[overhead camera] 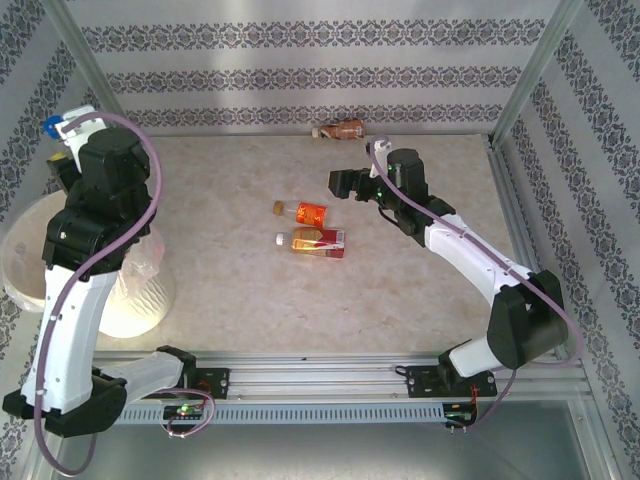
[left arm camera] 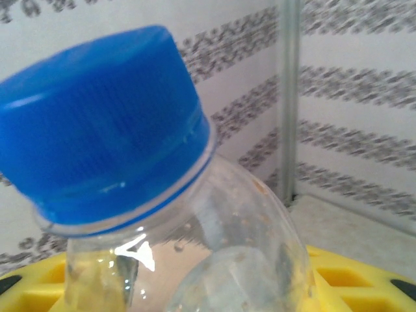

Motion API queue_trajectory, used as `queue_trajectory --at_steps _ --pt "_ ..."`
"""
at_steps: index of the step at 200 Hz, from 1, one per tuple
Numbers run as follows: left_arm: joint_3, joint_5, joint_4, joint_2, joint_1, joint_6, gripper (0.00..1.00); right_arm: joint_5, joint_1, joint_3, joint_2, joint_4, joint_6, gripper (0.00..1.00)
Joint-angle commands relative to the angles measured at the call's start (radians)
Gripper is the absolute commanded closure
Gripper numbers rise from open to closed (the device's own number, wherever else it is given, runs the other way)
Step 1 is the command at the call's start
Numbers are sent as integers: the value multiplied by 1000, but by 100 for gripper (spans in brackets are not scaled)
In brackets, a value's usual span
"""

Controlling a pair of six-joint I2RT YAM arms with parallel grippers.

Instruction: Put the plastic bottles in the bin

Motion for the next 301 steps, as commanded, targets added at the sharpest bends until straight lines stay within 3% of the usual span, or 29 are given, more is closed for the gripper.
queue_trajectory --at_steps 1,32,57,85,138,167,199,233,301 --pt "42 -17 -125 4 100 7 50 -13 11 33 9 5 -27 2" --pt "31 77 -183 -16 237 -16 50 -19 11 57 22 -10 -33 2" --pt "8 70 -245 -14 319 -37 50 -23 14 79 41 -13 -22 2" --pt "27 169 -409 31 494 -108 50 -25 18 104 60 -22 -16 2" --pt "-75 299 -387 86 751 -58 50 -27 22 125 69 -39 -29 2" --pt "-51 310 -424 149 789 -75 46 -24 23 123 68 -40 -30 2" --pt "-6 368 -478 218 790 -123 28 -18 23 120 64 -46 -32 2" --pt "47 444 -487 236 786 -136 18 -8 25 110 58 -46 -32 2" --pt "33 626 -414 199 773 -145 9 -8 30 119 70 -45 -29 2"
